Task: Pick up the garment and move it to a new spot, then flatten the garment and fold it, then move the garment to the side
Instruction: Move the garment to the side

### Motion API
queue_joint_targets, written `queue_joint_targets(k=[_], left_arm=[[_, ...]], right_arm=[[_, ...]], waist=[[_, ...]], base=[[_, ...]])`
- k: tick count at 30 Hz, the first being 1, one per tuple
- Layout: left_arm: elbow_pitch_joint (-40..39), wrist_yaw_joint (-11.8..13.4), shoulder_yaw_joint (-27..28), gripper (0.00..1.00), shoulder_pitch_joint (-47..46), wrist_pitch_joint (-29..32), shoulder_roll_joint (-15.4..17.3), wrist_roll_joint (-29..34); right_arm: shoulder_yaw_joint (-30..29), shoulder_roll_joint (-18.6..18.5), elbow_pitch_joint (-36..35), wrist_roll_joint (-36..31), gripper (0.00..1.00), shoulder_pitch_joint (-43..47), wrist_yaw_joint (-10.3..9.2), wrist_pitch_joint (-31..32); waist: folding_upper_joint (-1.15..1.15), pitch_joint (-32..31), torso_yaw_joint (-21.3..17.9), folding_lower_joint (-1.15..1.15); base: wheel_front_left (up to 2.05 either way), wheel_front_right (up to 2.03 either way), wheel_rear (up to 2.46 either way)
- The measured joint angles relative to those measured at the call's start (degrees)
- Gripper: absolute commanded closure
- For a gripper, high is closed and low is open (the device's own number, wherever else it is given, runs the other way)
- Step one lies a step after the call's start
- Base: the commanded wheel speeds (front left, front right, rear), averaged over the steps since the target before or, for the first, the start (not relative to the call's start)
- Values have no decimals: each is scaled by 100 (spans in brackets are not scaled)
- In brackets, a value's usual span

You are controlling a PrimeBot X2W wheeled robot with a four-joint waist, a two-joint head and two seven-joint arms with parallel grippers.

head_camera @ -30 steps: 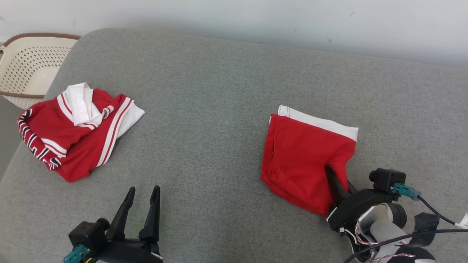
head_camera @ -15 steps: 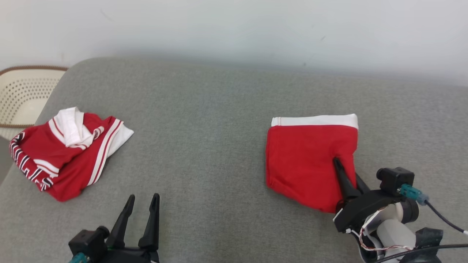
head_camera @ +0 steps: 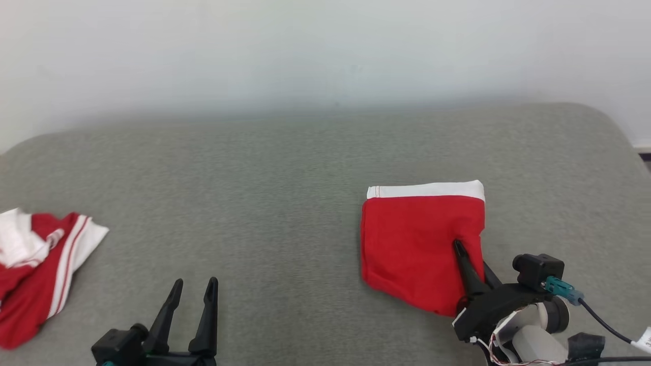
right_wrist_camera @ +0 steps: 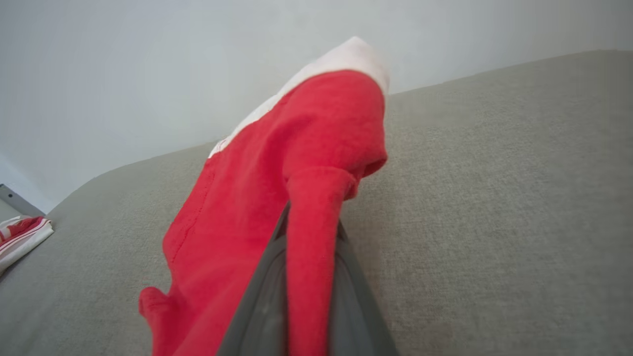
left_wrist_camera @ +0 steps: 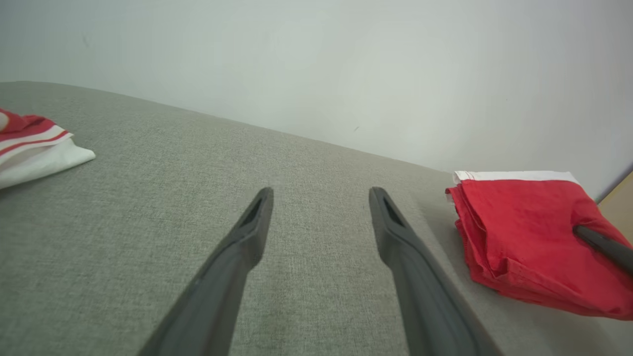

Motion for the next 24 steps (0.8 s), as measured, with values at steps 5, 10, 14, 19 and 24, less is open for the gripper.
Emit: queue_joint_targets(k=[5,10,14,19,24], left_arm=[[-90,0,-4,0,-106,0,0,107],[-159,0,-119,0,-304,0,0,268],[-216,0,-204,0,-360,0,-1,358],[-818,0,-616,0,-833,0,-9,469],[-951,0,-834,0,-997,0,-5,625]], right_arm=[[-149,3,104,53,100,66,0,0],[-326,67,114,127,100,84,0,0],[-394,103,91,114,100,106,0,0],[-560,-115,375,-334,100,-525,0,0],[-805,-423,861,-642,100,-1201,0,0]], waist=[[0,41,-507,0],[0,147,-1019,0],[0,258,-1398,0],[0,970,-1921,0],[0,1285,-1794,1]], base=[[0,0,0],[0,0,0],[0,0,0],[0,0,0],[0,0,0]])
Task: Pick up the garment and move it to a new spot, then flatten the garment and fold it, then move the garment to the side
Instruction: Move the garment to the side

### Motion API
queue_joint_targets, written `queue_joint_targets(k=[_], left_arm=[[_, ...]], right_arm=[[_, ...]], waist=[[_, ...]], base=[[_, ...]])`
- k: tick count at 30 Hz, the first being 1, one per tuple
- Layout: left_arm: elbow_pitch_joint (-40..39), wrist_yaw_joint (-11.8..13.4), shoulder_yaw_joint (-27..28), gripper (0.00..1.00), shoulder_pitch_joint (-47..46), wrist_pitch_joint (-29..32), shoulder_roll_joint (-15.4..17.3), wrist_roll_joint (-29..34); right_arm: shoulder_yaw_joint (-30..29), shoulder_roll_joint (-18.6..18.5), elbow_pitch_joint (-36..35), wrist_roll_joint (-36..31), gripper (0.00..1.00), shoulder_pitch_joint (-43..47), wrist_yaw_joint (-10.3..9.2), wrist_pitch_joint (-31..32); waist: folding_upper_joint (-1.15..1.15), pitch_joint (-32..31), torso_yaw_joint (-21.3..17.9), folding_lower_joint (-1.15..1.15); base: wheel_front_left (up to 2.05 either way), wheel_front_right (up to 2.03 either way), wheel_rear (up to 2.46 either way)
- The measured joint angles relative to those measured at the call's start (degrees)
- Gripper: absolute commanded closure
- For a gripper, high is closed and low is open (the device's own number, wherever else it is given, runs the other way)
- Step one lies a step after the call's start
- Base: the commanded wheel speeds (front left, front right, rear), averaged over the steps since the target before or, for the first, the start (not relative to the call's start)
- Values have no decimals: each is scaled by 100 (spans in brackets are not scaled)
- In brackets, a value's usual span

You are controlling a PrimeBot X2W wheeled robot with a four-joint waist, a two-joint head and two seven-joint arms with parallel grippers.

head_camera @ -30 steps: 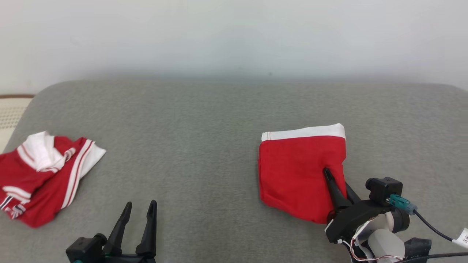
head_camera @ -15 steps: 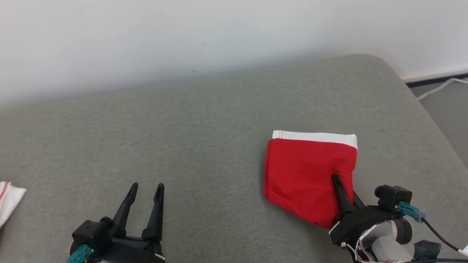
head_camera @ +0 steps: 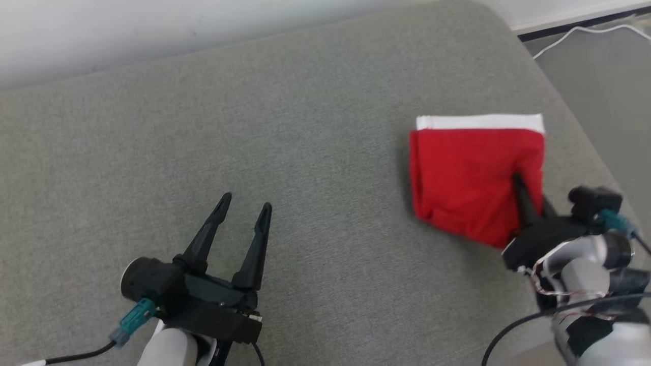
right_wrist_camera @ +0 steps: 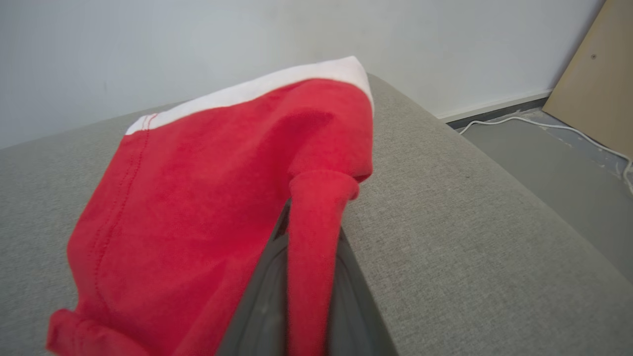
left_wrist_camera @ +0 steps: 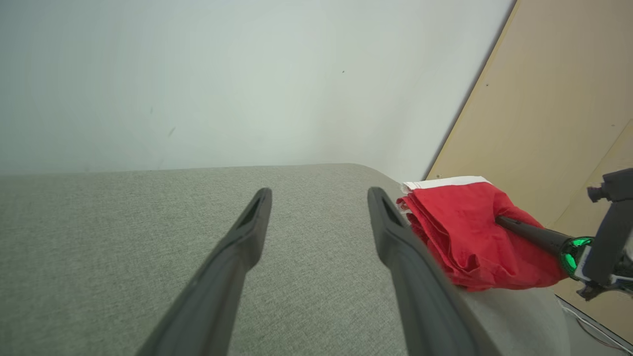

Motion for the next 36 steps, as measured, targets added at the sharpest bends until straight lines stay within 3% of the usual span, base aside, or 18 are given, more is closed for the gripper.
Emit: queue_joint_targets(k=[16,17,18,19,23,26,31,36], left_arm=[[-60,0,-160,0,-182,0,52,102],[-60,0,-160,0,-186,0,54,102],[-58,0,-160,0,-187,0,57,102],[-56,0,-151,0,-190,1,60,103],[-45,0,-134,0,-242,0,63,103],[-32,0,-88,0,-244,0,64,115],[10,0,156,0,-233,0,52,148],[71,0,454,0,-90,0,29,238]], right_arm=[[-747,-933,1462,-1128,100,-1515,0,0],[-836,-964,1526,-1192,69,-1567,0,0],[-926,-1001,1610,-1292,29,-1628,0,0],[-1045,-1046,1720,-1427,0,-1694,0,0],[-1745,-1234,1692,-2076,0,-1941,0,1],[-2368,-1167,1374,-2641,0,-1981,0,1],[-2987,-504,516,-3120,0,-1616,0,0],[-2785,32,-303,-3009,0,-1056,0,0]], waist=[[0,675,863,0],[0,703,911,0],[0,732,956,0],[0,761,997,0],[0,874,1120,0],[0,930,1178,0],[0,838,1203,0],[0,607,1205,0]], base=[[0,0,0],[0,0,0],[0,0,0],[0,0,0],[0,0,0],[0,0,0],[0,0,0],[0,0,0]])
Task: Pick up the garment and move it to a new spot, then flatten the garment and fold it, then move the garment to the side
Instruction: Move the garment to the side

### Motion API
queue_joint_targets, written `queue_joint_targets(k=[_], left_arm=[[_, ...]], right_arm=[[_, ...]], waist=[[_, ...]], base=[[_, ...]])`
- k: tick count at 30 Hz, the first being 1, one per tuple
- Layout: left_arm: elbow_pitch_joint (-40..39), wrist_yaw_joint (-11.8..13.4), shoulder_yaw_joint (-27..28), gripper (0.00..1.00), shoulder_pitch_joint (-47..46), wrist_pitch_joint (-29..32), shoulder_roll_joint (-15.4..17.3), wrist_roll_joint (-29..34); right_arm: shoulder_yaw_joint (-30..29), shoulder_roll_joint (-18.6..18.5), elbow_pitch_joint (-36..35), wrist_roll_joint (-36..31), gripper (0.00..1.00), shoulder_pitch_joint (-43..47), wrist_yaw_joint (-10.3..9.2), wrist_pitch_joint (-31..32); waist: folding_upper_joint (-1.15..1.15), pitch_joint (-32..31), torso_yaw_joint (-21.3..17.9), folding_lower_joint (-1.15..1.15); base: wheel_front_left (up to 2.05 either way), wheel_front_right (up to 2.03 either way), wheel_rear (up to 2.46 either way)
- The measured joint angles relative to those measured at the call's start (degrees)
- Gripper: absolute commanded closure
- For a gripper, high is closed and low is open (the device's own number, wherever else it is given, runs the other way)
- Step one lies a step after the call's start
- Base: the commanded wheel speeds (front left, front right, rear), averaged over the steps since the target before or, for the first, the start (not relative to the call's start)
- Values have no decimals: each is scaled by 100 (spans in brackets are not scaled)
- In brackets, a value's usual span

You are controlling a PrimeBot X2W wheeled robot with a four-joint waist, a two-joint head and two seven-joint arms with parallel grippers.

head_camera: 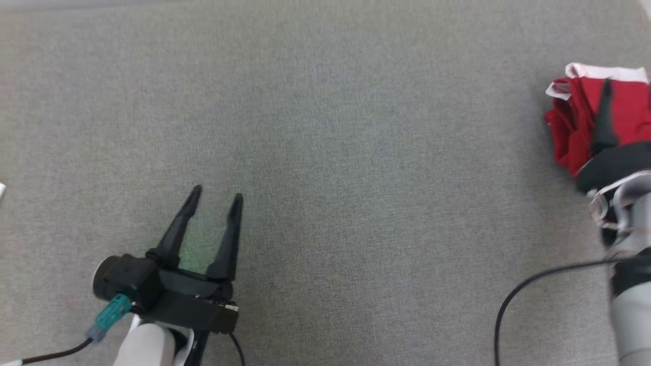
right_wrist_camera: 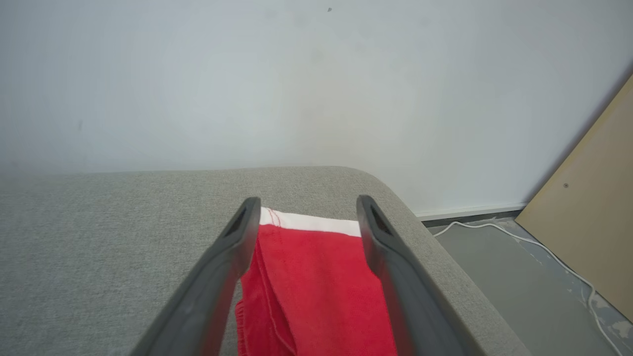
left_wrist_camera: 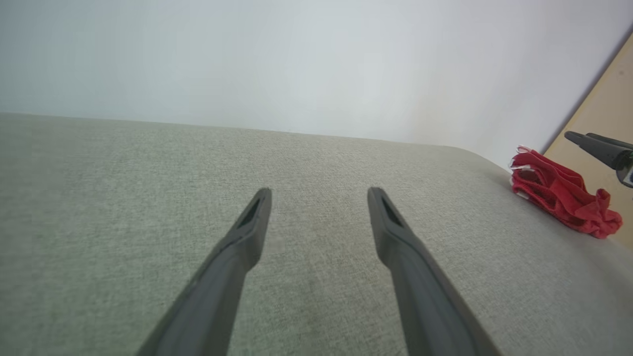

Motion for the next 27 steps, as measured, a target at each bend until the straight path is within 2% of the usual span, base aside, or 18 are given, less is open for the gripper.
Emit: queue_joint_targets(k=[5,10,15,22,27], left_arm=[[43,109,272,0,133,0,-11,181],[110,366,387,0,345,1,-16,223],[212,615,580,0,637,0,-19,255],[450,759,833,0,1060,1,-22,212],[621,758,975,0,1296,0,-22,179]], right_arm=[[330,236,-475,293,0,534,0,0],[722,405,-872,693,0,1252,0,0],[842,600,-1333,980,0,1909,0,0],[998,890,-1773,1069,0,2649,0,0],[990,1032,-1841,1118,0,3160,0,0]], waist=[[0,-245,8,-1],[0,-581,62,-1],[-1,-924,169,-2],[-1,-1366,356,-2],[-2,-1679,499,-2]], base=[[0,0,0],[0,0,0],[0,0,0],[0,0,0],[0,0,0]])
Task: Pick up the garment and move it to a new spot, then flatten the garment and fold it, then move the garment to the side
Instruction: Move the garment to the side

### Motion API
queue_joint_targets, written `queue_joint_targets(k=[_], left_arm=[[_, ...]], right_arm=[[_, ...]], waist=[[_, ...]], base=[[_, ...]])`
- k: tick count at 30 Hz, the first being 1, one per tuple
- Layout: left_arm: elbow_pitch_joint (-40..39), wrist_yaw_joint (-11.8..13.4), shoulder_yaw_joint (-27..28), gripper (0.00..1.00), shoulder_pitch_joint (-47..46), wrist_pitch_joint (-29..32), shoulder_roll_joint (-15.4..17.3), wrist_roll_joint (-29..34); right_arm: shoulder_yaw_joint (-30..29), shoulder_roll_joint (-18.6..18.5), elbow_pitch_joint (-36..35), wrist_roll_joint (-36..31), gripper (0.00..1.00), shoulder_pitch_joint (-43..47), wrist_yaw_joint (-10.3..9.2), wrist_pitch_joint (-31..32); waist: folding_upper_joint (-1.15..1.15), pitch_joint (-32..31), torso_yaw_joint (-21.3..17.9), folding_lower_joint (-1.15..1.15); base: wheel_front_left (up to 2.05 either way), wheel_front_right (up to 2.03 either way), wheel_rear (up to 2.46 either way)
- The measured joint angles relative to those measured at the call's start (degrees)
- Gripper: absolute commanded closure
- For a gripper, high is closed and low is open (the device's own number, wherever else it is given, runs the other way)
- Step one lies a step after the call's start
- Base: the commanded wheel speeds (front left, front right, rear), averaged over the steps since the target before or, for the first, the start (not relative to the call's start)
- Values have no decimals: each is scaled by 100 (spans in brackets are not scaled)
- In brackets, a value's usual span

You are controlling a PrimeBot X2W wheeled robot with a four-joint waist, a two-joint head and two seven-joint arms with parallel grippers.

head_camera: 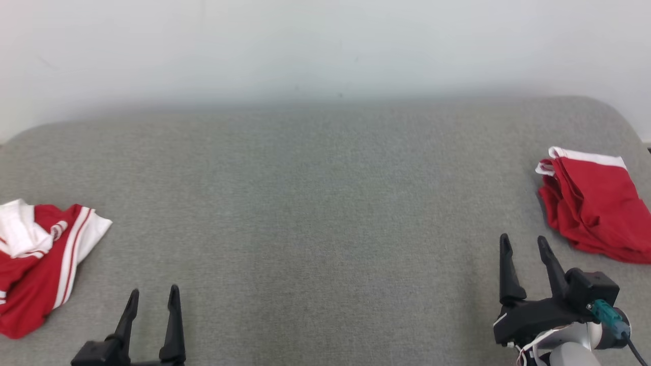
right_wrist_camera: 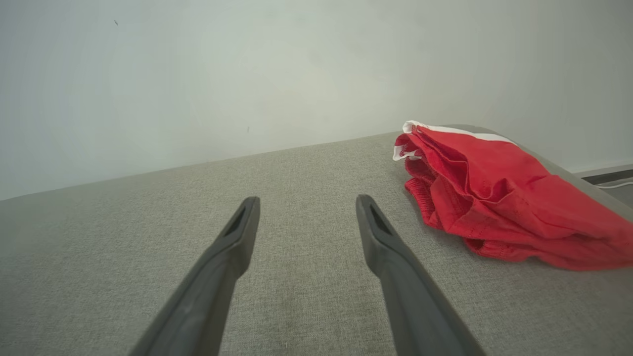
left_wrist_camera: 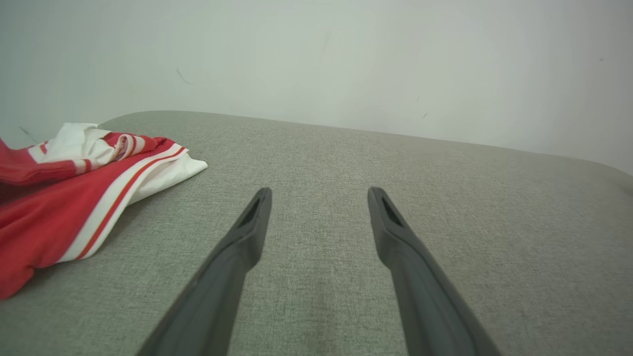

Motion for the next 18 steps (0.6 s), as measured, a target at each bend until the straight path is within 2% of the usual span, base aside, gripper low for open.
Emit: queue_joint_targets(k=[9,18], left_arm=[[-27,-54,203,0,233,0,1,55],[-30,-153,131,0,385,0,0,250]], right_arm=[[113,179,-404,-274,0,465,0,-1],[263,292,-501,-465,0,725,0,0]], waist=[[0,-326,204,1],[1,-461,316,2]], base=[[0,0,0],[0,0,0]])
